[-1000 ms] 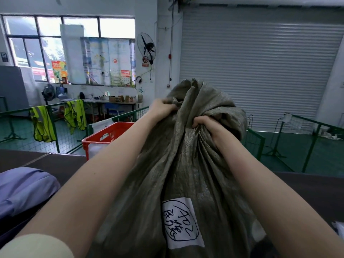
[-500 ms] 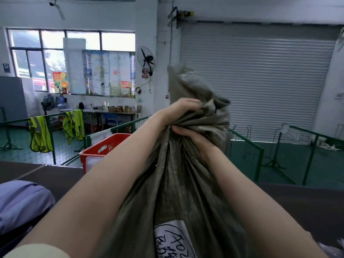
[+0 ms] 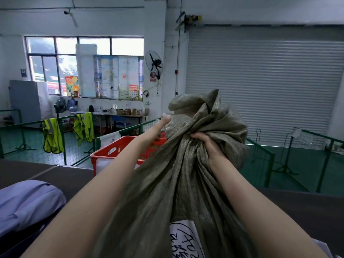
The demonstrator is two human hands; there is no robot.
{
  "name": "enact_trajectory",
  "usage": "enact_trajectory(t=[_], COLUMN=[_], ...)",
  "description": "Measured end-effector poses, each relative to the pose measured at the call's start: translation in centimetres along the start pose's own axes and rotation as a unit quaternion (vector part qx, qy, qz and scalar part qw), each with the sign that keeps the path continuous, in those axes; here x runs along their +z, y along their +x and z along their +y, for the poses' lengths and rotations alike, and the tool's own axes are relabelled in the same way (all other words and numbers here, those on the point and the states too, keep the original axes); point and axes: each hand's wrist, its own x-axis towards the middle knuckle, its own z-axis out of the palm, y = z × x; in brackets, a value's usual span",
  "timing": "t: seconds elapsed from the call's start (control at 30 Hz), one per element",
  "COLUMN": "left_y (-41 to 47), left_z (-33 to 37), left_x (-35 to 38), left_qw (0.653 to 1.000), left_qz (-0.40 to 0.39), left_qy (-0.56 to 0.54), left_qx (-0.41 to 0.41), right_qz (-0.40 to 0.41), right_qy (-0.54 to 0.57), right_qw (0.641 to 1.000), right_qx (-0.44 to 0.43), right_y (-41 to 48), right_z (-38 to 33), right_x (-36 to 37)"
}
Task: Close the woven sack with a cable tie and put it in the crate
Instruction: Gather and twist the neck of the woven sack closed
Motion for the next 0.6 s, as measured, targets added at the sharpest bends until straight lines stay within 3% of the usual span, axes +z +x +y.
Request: enact_trajectory(t=[0.07,0.2,0.33,0.47,0.6], left_y=[-0.1,0.8,0.9,0.4,0.2], left_z=[-0.4,2.9,6.9,8.3,7.9], left_x=[0.4,1.2,1.0,3.2,5.3], left_qw=[0.998,0.984,0.966,0.96,0.947], left_qz=[-0.062,0.068,0.09,-0.01,-0.211], left_qy=[-0.014,-0.093,-0.106,-0.176,-0.187], left_qx=[-0.017,0.139,0.219,0.215,0.153], right_qz=[-0.045,-0.054,-0.056,-0.073,-0.054], right_qy=[-0.025,-0.127,-0.142,-0.112,-0.054], right_qw=[0.999,0.99,0.988,0.991,0.997], right_qx=[0.002,0.024,0.028,0.027,0.026], right_y=[-0.7,-1.0,-1.2,-0.9,-0.4], right_z=[-0.3,-1.6,-2.5,-2.3,-1.4], right_x=[0.2,-0.1,-1.0,-0.6,0.4])
